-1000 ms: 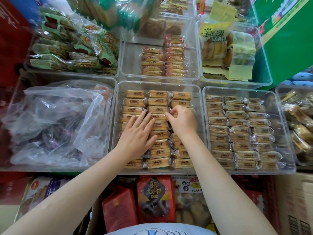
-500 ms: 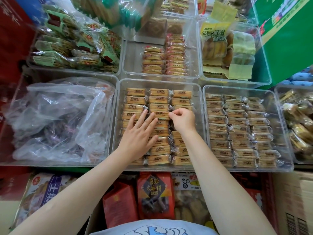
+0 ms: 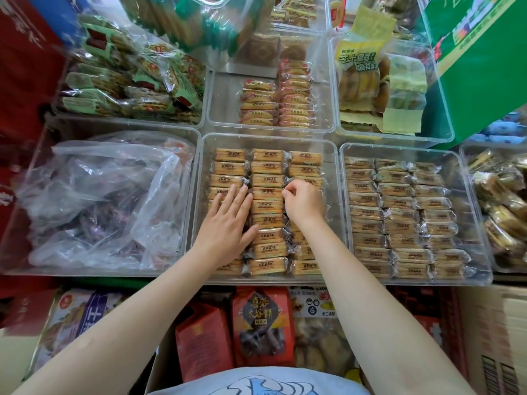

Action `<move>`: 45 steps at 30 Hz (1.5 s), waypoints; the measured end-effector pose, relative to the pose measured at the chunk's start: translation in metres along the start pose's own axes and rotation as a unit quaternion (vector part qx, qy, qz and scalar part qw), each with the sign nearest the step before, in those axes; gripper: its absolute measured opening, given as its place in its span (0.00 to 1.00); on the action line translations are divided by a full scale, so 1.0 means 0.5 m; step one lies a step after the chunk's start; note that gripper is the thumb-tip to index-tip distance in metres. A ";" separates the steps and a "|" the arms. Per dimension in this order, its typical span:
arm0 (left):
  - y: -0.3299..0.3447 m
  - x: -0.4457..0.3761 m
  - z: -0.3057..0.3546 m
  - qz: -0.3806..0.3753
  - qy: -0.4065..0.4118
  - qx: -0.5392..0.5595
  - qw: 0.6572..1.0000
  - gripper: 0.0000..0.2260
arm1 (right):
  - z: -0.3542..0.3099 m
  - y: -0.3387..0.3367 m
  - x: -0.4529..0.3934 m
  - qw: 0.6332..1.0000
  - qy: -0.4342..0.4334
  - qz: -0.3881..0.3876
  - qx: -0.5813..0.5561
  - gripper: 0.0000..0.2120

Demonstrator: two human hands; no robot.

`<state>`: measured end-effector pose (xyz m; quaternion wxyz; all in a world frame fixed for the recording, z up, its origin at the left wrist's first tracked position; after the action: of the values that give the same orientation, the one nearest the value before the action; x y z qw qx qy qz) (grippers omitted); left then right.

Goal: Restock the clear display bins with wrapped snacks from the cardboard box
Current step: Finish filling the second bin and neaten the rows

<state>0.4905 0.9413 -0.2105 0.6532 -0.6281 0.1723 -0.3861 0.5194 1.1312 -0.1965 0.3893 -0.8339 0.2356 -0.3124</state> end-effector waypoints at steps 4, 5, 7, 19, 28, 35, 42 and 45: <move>-0.009 0.004 0.004 0.018 0.003 0.038 0.999 0.34 | 0.000 -0.001 0.001 1.000 -0.002 -0.004 0.000 0.07; -0.013 0.008 0.004 0.027 0.001 0.062 0.998 0.34 | 0.000 -0.001 0.001 1.000 -0.003 -0.003 -0.002 0.07; -0.018 0.014 0.005 0.034 -0.014 0.092 0.995 0.34 | 0.001 -0.002 0.003 1.000 -0.007 0.003 -0.005 0.07; -0.007 0.004 0.003 -0.025 -0.027 0.026 0.999 0.36 | -0.003 -0.008 0.011 0.999 -0.032 0.021 -0.008 0.08; -0.024 -0.004 -0.002 -0.038 -0.026 0.001 0.999 0.36 | -0.004 -0.037 0.023 0.998 -0.052 0.008 -0.030 0.12; -0.031 0.007 0.032 -0.019 0.064 -0.020 0.998 0.36 | 0.003 -0.014 0.067 0.996 -0.056 -0.004 0.068 0.12; -0.025 -0.017 0.023 -0.039 0.040 -0.022 0.998 0.32 | 0.014 -0.010 0.066 1.000 -0.023 0.012 -0.013 0.08; -0.027 -0.017 0.024 -0.032 0.043 -0.017 0.998 0.31 | 0.017 -0.014 0.077 0.998 -0.019 0.055 -0.027 0.07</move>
<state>0.4896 0.9569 -0.1980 0.6219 -0.6267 0.1868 -0.4308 0.5531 1.1151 -0.1822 0.3876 -0.8357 0.2816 -0.2684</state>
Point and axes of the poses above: each hand's wrist, its own x-axis away from the middle knuckle, its own y-axis out of the palm, z = x × y, the point moved 5 cm from there along -x, towards the middle knuckle, and after that the axes turned 3 degrees about -x, right-handed, at the moved point
